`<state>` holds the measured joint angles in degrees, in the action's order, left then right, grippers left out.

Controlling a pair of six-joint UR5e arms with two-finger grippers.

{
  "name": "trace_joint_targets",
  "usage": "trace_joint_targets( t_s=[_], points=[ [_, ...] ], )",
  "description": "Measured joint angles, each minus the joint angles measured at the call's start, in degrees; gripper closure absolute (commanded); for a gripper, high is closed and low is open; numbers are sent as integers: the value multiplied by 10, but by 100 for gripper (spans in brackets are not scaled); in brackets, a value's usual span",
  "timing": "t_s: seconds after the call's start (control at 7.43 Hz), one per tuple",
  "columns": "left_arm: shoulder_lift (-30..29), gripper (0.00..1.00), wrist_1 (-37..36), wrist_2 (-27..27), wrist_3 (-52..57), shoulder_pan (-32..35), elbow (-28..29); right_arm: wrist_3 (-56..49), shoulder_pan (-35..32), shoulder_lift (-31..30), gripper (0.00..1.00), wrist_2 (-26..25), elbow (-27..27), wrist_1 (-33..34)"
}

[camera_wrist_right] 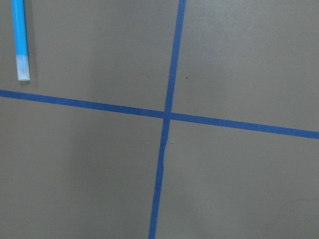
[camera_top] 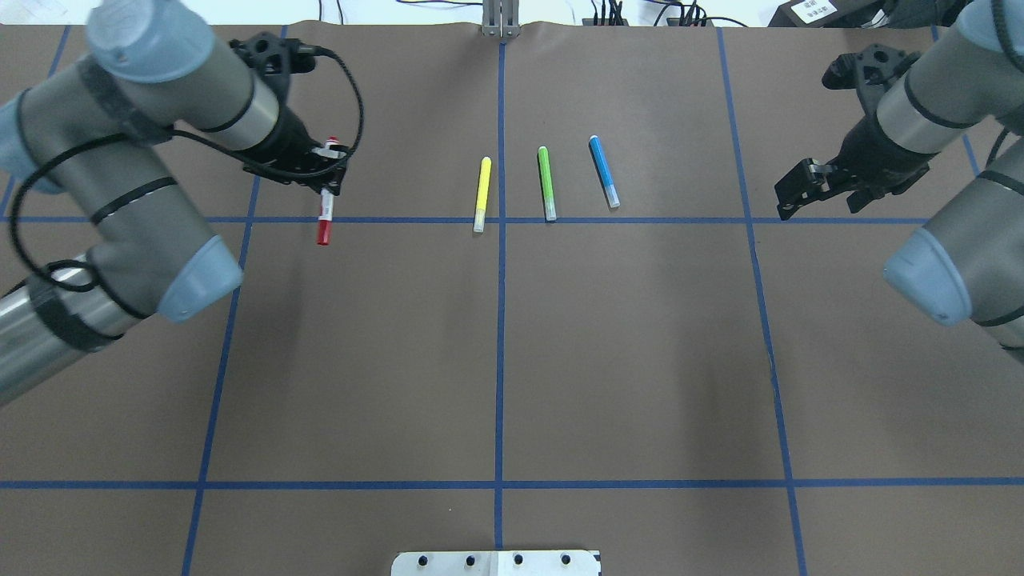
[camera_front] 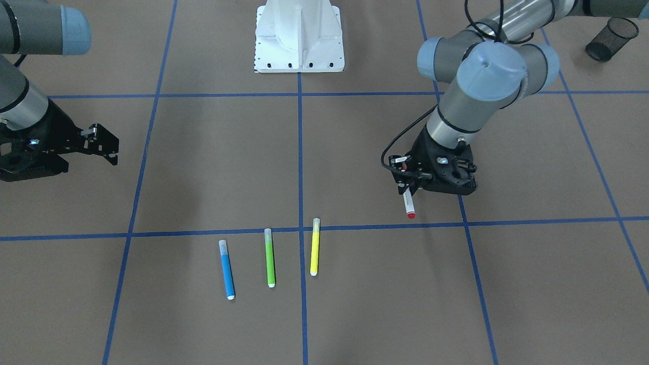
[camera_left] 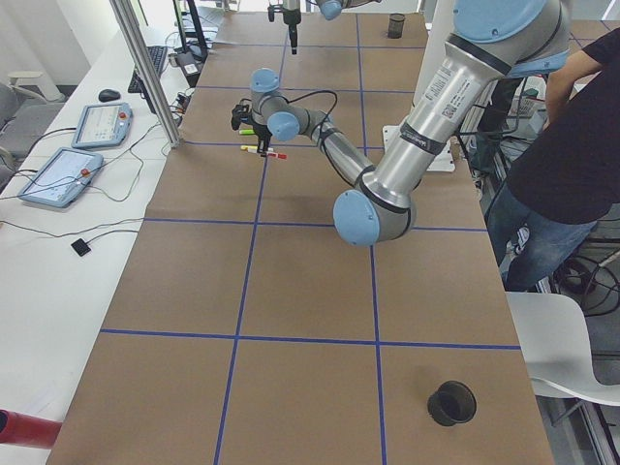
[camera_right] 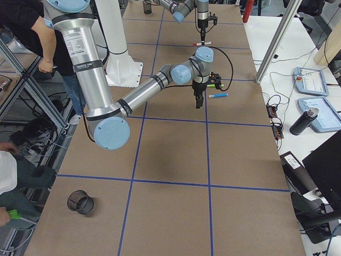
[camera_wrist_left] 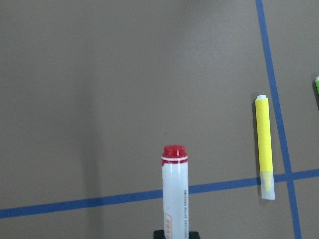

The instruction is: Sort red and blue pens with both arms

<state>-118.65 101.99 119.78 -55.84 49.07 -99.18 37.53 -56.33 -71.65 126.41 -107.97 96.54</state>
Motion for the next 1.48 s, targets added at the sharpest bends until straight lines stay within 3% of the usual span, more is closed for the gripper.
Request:
trace_joint_targets(
  t_s=[0.4, 0.81, 1.08, 1.48],
  points=[
    [212, 100, 35, -10, -5, 55, -157, 45, 28, 65, 0, -9, 60, -9],
    [431, 100, 263, -19, -17, 130, -185, 77, 34, 93, 0, -11, 142, -96],
    [496, 100, 481, -35, -22, 153, -83, 97, 36, 97, 0, -11, 156, -119],
    [520, 100, 724, -1, 17, 248, 86, 102, 37, 98, 0, -12, 158, -123]
  ],
)
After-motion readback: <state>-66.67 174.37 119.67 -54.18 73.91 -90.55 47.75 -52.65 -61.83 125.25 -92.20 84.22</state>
